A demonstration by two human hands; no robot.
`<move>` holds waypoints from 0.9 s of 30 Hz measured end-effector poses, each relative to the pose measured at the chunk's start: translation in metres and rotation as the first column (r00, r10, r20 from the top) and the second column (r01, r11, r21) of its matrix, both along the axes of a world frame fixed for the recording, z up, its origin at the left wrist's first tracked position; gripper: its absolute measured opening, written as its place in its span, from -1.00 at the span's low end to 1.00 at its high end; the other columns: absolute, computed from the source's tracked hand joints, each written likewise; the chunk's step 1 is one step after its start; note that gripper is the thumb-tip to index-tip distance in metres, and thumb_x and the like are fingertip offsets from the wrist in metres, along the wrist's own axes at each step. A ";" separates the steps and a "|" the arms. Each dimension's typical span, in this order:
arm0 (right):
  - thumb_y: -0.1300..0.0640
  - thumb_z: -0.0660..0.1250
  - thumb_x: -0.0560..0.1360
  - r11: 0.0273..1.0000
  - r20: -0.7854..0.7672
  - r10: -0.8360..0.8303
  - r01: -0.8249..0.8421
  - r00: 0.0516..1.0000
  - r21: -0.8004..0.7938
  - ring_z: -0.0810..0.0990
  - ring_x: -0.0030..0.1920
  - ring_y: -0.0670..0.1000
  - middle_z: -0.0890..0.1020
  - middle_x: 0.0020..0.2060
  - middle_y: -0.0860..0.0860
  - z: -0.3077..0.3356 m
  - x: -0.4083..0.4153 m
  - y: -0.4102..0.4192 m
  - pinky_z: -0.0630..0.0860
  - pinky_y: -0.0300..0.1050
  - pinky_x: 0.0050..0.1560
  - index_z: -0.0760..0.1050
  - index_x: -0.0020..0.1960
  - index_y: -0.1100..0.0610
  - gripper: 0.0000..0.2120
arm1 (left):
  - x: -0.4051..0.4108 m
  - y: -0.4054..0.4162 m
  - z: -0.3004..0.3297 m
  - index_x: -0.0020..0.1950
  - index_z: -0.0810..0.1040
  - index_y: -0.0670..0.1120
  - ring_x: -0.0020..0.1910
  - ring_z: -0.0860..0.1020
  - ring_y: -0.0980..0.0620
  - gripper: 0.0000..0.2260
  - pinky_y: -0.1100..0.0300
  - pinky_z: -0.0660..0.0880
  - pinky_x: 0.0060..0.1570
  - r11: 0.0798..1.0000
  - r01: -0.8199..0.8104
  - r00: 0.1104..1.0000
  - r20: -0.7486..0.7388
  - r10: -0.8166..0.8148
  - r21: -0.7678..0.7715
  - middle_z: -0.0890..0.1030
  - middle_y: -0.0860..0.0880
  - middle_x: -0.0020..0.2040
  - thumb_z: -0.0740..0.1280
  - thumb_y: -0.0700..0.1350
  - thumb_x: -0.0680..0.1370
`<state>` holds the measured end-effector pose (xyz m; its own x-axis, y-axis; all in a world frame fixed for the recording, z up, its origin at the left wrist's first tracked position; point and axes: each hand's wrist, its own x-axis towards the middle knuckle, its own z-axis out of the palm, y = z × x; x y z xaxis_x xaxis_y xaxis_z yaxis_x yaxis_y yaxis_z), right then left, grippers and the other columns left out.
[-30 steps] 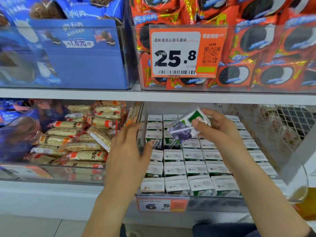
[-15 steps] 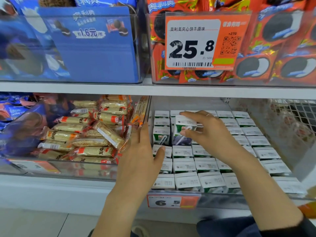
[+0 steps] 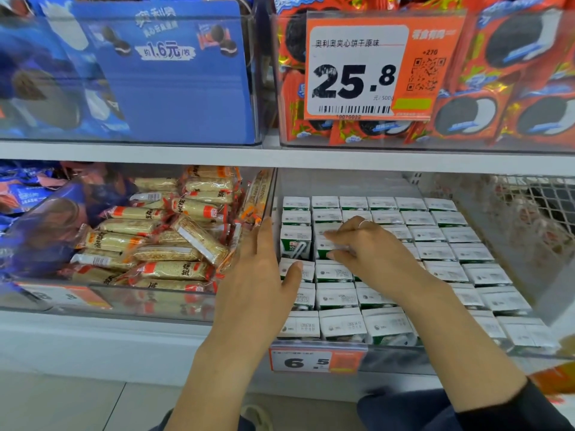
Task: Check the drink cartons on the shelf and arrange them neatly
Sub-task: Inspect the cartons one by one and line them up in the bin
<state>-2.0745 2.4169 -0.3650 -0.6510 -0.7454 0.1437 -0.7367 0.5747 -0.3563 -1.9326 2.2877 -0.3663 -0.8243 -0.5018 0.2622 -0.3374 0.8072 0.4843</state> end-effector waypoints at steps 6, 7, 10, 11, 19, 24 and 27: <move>-0.03 0.41 0.46 0.999 0.103 0.049 -0.048 0.994 -0.009 0.47 0.17 -0.09 0.48 0.18 -0.15 0.014 0.005 0.008 0.36 -0.25 0.10 0.59 0.11 -0.06 -0.77 | 0.000 0.001 0.000 0.56 -0.03 0.01 0.44 0.30 -0.09 -0.33 0.07 0.43 0.19 1.000 -0.005 1.000 -0.004 0.005 -0.007 0.16 -0.07 0.55 0.24 0.13 0.57; -0.06 0.42 0.44 0.998 0.128 0.062 -0.065 0.990 0.023 0.45 0.18 -0.11 0.46 0.17 -0.17 0.015 0.007 0.009 0.33 -0.26 0.07 0.58 0.08 -0.09 -0.78 | 0.000 0.001 0.000 0.56 -0.04 0.01 0.44 0.30 -0.10 -0.32 0.07 0.44 0.18 1.000 -0.009 1.000 0.000 0.009 -0.013 0.15 -0.07 0.55 0.24 0.14 0.57; -0.12 0.43 0.42 0.985 0.164 0.048 -0.074 0.985 0.155 0.39 0.24 -0.11 0.43 0.24 -0.17 0.017 0.008 0.007 0.33 -0.19 0.15 0.52 0.12 -0.12 -0.70 | -0.001 0.003 0.001 0.57 -0.06 0.01 0.44 0.30 -0.09 -0.31 0.08 0.46 0.13 0.999 -0.024 1.000 -0.002 0.024 -0.024 0.13 -0.05 0.55 0.23 0.14 0.57; -0.14 0.42 0.41 0.982 0.162 0.037 -0.066 0.986 0.178 0.38 0.25 -0.11 0.43 0.26 -0.16 0.018 0.007 0.007 0.34 -0.17 0.18 0.52 0.14 -0.12 -0.67 | -0.001 0.003 0.001 0.57 -0.06 0.00 0.44 0.31 -0.09 -0.31 0.09 0.47 0.11 0.999 -0.027 1.000 -0.003 0.027 -0.022 0.13 -0.05 0.55 0.23 0.14 0.57; -0.25 0.38 0.40 0.960 0.052 0.019 -0.033 0.998 0.279 0.38 0.26 -0.05 0.40 0.30 -0.11 0.021 0.012 -0.009 0.38 -0.11 0.11 0.51 0.21 -0.03 -0.53 | -0.001 0.004 0.001 0.57 -0.06 0.00 0.43 0.33 -0.10 -0.31 0.08 0.48 0.11 0.999 -0.034 0.999 0.011 0.034 -0.031 0.13 -0.07 0.56 0.24 0.13 0.57; -0.17 0.40 0.42 0.967 0.082 0.096 -0.113 0.992 0.228 0.35 0.29 -0.04 0.36 0.34 -0.08 0.016 0.010 -0.009 0.35 -0.12 0.21 0.50 0.22 0.01 -0.56 | -0.001 0.003 0.002 0.57 -0.06 0.00 0.42 0.34 -0.10 -0.31 0.08 0.46 0.13 0.999 -0.024 0.999 0.022 0.025 -0.037 0.16 -0.07 0.55 0.24 0.13 0.57; -0.13 0.37 0.46 0.980 0.133 0.136 -0.153 0.982 0.124 0.34 0.31 -0.08 0.35 0.35 -0.11 0.012 0.008 -0.004 0.31 -0.17 0.23 0.50 0.23 0.02 -0.60 | 0.000 0.002 0.002 0.57 -0.05 -0.01 0.43 0.32 -0.11 -0.31 0.07 0.44 0.18 0.999 -0.017 0.999 0.029 0.018 -0.028 0.16 -0.09 0.55 0.24 0.13 0.57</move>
<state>-2.0668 2.4133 -0.3526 -0.5416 -0.8398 -0.0381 -0.7704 0.5140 -0.3773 -1.9330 2.2901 -0.3641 -0.8230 -0.5090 0.2522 -0.3651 0.8141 0.4516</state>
